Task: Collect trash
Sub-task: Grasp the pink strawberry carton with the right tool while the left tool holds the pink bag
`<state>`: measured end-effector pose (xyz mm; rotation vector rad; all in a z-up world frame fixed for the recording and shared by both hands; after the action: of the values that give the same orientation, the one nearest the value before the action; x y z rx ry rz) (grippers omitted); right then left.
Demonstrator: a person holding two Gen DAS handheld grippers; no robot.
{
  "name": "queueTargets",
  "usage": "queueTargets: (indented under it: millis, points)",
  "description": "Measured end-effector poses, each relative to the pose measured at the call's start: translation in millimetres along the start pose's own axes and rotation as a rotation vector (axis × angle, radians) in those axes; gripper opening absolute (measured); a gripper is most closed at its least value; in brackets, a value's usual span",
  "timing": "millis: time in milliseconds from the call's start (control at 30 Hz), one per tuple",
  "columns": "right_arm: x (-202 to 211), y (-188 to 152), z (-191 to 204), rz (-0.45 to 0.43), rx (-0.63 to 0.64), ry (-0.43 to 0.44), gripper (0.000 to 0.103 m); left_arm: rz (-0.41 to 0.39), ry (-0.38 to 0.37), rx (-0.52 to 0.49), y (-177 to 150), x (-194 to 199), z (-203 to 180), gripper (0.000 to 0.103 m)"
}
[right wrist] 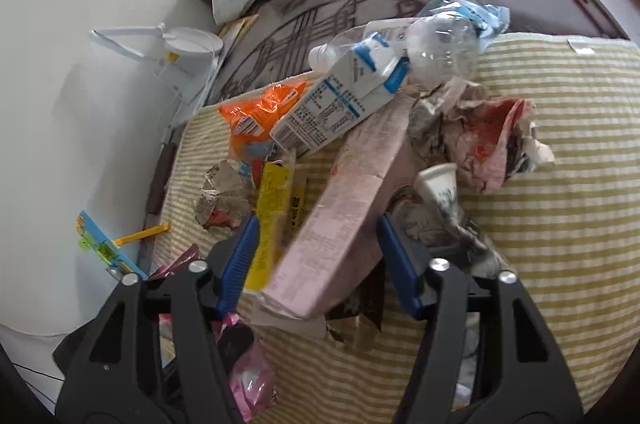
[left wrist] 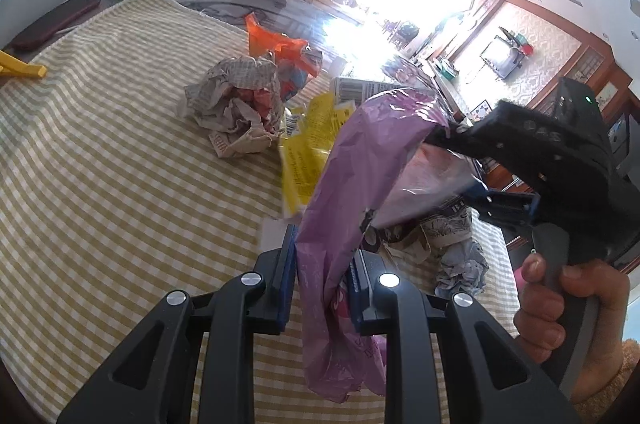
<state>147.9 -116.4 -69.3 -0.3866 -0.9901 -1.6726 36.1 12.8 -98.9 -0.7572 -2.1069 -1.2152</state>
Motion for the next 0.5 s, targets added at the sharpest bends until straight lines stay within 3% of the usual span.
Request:
queueTargets:
  millis: [133, 500]
  points:
    - [8, 1, 8, -0.031, 0.033, -0.014, 0.029, 0.005, -0.009, 0.003, 0, 0, 0, 0.02]
    - [79, -9, 10, -0.137, 0.105, 0.036, 0.026, 0.008, 0.013, -0.01, -3, -3, 0, 0.02]
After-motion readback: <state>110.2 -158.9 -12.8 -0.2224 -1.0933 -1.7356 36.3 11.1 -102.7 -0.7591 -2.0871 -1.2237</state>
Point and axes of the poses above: each gripper's, at about its wrist camera, not at the fingertips, and x roughly against the way its jaws point, z to its left, y to its top, the point moved 4 cm from there along -x, roughly the way its jaws point, and after that the axes turned 5 degrees about y, right-handed, at the moved point
